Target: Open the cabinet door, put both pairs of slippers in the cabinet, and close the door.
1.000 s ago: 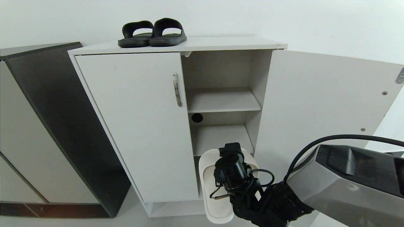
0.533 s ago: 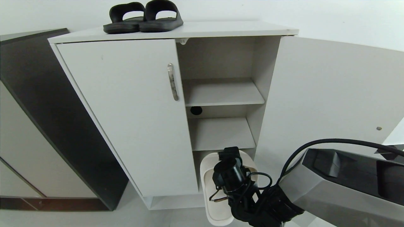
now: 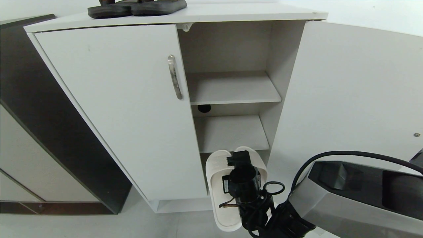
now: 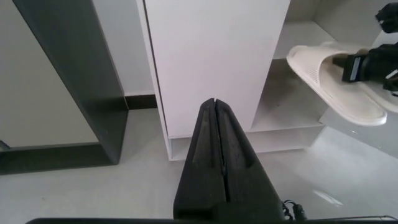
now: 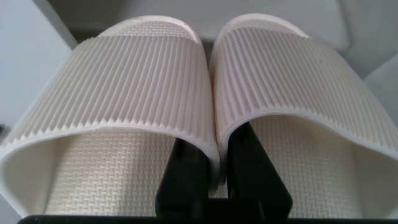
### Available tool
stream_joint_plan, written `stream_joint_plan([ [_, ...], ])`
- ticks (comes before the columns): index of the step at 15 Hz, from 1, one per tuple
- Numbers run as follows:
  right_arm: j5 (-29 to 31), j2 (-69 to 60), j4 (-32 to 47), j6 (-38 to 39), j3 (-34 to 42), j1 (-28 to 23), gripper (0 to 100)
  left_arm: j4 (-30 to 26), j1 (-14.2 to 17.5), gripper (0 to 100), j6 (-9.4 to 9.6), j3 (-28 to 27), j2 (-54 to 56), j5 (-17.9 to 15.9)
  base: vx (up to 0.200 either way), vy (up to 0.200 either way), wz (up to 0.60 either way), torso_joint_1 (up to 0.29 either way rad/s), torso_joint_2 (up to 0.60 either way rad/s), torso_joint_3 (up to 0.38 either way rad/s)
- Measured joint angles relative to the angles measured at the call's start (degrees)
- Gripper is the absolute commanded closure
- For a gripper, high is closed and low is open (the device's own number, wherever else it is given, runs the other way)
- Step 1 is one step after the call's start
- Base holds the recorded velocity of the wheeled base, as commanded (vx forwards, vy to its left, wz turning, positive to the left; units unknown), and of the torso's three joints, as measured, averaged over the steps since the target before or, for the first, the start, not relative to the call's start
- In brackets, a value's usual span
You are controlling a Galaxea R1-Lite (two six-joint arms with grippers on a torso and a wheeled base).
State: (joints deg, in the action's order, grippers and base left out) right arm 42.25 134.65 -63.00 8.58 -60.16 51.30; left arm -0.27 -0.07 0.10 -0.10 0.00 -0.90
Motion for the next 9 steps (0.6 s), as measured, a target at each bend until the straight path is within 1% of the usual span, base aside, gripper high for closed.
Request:
stream_joint_plan([
  [2, 0.7, 1.0, -6.8, -3.1, 1.5, 0.0, 100, 0.0, 0.0, 100, 0.00, 0.0, 0.0, 0.0, 0.000, 0.000, 0.00, 0.000, 0.00, 0.000],
  [9, 1.1, 3.4, -7.4, -3.6, 1.7, -0.7, 100, 0.0, 0.0, 100, -0.02, 0.0, 0.0, 0.0, 0.000, 0.000, 0.00, 0.000, 0.00, 0.000],
])
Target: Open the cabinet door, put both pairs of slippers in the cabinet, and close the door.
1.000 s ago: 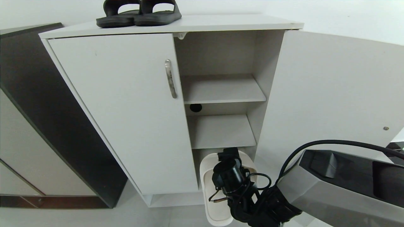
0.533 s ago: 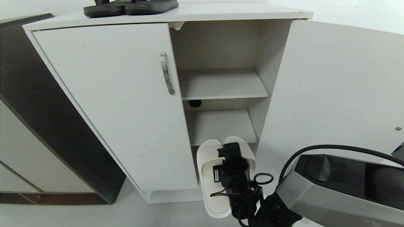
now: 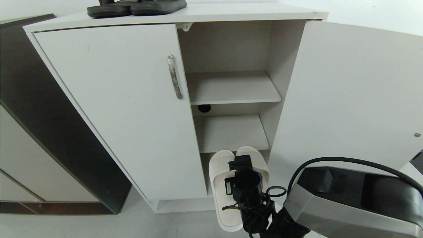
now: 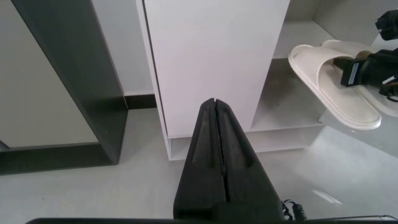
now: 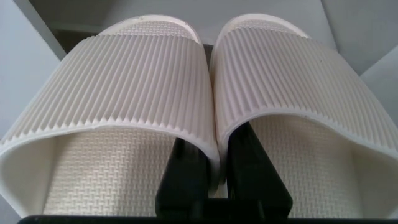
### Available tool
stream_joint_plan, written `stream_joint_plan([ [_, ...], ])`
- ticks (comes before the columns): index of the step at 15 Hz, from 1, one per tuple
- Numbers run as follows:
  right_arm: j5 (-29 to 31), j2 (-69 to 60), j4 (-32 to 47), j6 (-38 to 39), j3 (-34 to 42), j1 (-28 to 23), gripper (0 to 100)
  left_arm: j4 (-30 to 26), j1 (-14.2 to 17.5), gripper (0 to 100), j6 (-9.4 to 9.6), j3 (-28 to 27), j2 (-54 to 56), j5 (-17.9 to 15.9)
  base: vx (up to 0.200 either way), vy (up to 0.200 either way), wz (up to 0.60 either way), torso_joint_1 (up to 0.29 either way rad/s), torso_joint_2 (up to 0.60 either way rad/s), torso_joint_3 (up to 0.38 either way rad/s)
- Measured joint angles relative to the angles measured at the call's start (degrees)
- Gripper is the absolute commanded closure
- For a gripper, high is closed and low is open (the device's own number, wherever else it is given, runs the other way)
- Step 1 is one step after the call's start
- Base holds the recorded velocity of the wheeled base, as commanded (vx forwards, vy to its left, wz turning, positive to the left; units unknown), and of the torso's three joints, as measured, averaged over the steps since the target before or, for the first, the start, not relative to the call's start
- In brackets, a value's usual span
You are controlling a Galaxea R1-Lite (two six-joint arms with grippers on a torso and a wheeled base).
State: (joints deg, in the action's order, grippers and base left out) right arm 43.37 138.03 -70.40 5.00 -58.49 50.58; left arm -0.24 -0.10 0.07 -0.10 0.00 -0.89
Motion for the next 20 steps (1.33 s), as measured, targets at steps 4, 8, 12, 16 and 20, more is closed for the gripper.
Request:
stream_joint_plan([
  [4, 0.7, 0.2, 0.0, 0.0, -0.5, -0.2, 100, 0.0, 0.0, 100, 0.02, 0.0, 0.0, 0.0, 0.150, 0.000, 0.00, -0.002, 0.00, 0.002],
  [8, 0.7, 0.2, -0.1, -0.3, -0.7, -0.5, 100, 0.0, 0.0, 100, 0.02, 0.0, 0.0, 0.0, 0.200, 0.000, 0.00, 0.004, 0.00, 0.004],
  [12, 0.7, 0.2, -0.1, -0.4, -0.7, -0.7, 100, 0.0, 0.0, 100, 0.02, 0.0, 0.0, 0.0, 0.200, 0.000, 0.00, 0.007, 0.00, 0.004],
  [16, 0.7, 0.2, -0.3, -0.3, -0.7, -0.8, 100, 0.0, 0.0, 100, 0.02, 0.0, 0.0, 0.0, 0.050, 0.000, 0.00, 0.002, 0.00, 0.002],
  [20, 0.5, 0.3, 0.8, -0.3, -2.2, -1.5, 100, 0.0, 0.0, 100, -0.05, 0.0, 0.0, 0.0, 0.000, 0.000, 0.00, 0.000, 0.00, 0.000],
])
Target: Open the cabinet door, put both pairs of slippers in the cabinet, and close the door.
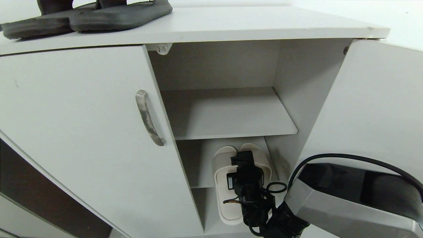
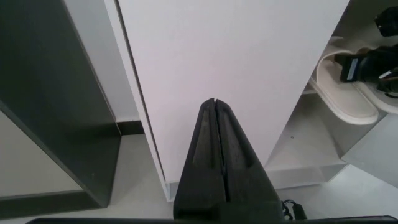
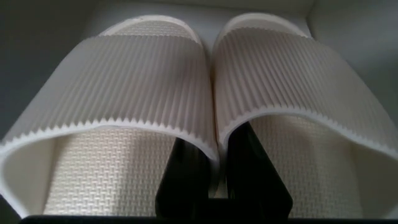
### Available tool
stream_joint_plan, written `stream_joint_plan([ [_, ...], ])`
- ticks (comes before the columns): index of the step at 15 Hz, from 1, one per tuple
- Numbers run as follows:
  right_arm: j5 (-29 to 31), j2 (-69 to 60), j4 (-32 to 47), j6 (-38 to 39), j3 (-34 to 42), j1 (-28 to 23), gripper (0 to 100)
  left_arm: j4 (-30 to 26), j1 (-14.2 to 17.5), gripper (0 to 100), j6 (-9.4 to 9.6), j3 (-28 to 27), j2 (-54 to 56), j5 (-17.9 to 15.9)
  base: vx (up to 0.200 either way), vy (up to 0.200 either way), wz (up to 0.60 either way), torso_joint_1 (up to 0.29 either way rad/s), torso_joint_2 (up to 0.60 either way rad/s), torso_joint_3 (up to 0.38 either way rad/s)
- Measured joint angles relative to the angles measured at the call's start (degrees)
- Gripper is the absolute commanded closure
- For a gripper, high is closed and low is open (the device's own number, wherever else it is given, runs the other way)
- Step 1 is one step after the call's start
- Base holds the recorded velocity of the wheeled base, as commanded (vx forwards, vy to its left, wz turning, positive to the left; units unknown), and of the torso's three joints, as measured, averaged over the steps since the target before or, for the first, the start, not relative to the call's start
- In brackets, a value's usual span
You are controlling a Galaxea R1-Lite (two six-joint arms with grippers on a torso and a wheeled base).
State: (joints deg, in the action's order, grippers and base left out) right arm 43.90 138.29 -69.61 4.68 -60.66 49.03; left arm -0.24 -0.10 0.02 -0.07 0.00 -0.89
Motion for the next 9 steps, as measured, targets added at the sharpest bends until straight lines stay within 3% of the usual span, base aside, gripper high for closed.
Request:
stream_joint_plan([
  [4, -1.0, 0.6, 3.5, -0.1, -3.5, -2.1, 100, 0.0, 0.0, 100, -0.02, 0.0, 0.0, 0.1, 0.000, 0.000, 0.00, 0.000, 0.00, 0.000],
  [9, -1.2, 5.7, 9.9, -0.2, -17.0, -5.0, 100, 0.1, 0.0, 100, -0.29, 0.0, 0.0, 0.2, 0.000, 0.000, 0.00, 0.000, 0.00, 0.000],
])
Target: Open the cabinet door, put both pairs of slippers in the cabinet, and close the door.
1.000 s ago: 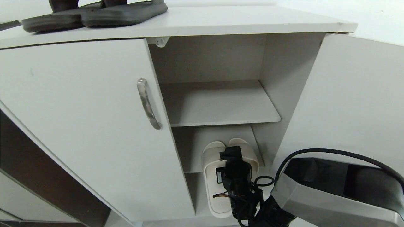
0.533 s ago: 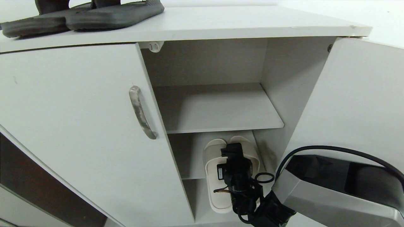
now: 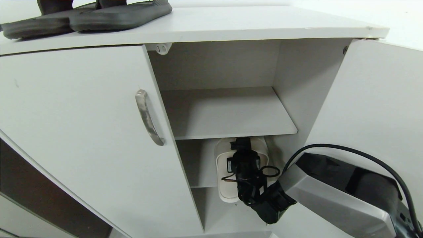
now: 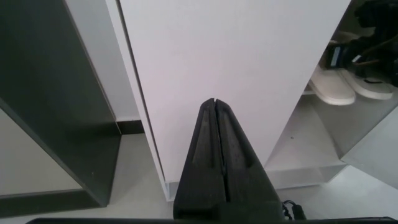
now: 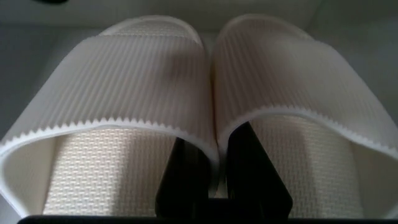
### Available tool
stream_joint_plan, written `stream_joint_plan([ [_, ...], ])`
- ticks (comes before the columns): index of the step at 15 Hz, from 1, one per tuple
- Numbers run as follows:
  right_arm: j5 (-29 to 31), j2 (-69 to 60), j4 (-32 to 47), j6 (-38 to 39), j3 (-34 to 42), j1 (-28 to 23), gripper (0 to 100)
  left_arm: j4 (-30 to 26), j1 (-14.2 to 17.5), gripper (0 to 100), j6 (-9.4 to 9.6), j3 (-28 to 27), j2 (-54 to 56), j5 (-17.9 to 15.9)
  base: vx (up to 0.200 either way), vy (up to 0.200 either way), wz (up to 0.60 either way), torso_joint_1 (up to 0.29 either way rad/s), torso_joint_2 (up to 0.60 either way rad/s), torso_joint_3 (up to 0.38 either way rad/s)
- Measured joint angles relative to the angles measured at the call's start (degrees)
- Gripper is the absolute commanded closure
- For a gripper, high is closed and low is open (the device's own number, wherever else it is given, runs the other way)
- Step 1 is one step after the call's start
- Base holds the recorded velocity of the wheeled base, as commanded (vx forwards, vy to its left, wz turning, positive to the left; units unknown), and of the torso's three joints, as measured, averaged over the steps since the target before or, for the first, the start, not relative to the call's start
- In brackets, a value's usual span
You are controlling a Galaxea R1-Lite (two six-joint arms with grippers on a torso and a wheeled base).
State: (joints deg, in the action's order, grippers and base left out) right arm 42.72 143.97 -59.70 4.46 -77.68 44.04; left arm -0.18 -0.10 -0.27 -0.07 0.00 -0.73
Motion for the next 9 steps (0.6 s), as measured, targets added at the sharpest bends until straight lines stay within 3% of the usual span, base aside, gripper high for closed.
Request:
stream_joint_plan([
  [9, -0.2, 3.8, 6.6, 0.1, -11.5, -2.2, 100, 0.0, 0.0, 100, -0.06, 0.0, 0.0, 0.2, 0.000, 0.000, 0.00, 0.000, 0.00, 0.000],
])
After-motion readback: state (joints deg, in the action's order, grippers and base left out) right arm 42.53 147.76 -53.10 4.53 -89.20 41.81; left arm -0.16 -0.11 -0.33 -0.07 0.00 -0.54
